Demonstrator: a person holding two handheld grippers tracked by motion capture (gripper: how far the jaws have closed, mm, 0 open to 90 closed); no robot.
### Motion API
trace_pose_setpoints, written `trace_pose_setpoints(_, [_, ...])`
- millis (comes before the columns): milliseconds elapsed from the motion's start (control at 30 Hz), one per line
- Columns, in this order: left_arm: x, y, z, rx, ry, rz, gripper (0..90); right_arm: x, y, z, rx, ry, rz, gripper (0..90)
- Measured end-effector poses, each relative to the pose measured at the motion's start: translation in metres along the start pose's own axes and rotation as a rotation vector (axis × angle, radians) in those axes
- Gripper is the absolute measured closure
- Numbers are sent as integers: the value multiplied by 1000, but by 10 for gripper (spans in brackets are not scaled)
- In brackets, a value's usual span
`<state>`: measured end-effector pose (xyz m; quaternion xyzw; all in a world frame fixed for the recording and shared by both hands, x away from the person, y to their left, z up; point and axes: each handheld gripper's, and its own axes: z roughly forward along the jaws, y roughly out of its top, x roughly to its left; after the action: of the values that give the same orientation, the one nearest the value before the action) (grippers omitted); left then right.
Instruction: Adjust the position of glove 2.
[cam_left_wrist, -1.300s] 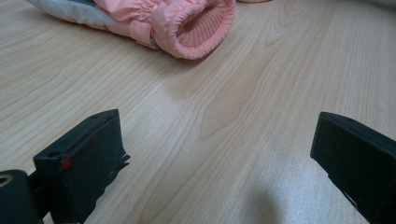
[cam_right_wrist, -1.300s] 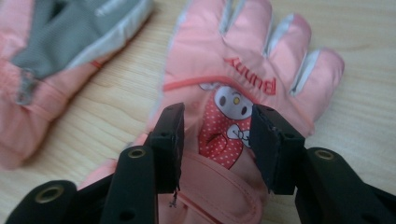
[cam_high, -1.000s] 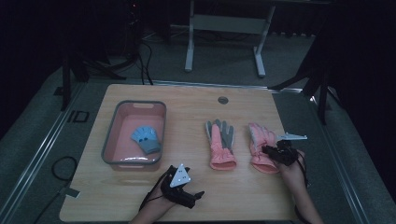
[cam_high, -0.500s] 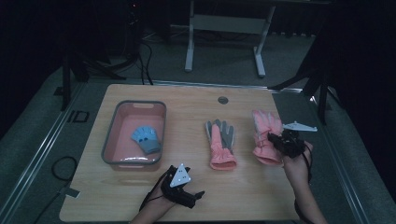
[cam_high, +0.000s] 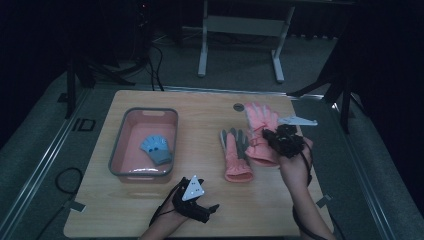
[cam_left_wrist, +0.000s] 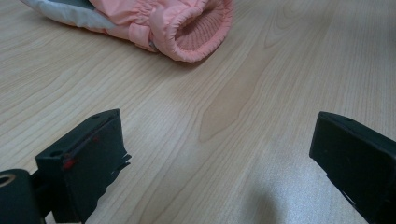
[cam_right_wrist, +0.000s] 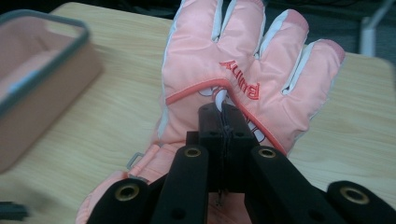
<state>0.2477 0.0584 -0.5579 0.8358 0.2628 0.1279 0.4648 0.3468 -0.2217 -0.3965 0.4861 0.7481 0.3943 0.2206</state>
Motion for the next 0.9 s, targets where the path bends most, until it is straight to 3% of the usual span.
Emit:
trace_pose_setpoints(100, [-1, 0, 0, -1, 0, 2, 35, 19, -3, 11, 19, 36, -3, 886])
trace_pose_setpoints(233, [-2, 0, 0, 2, 3, 8, 34, 32, -10, 26, 49, 38, -10, 885])
trace_pose_setpoints(567, [-1, 1, -2, 2, 21, 11, 34, 31, -35, 60, 135, 2, 21, 884])
trace_pose_setpoints(900, [-1, 1, -1, 6, 20, 4, 33, 40, -48, 84, 191, -11, -16, 880])
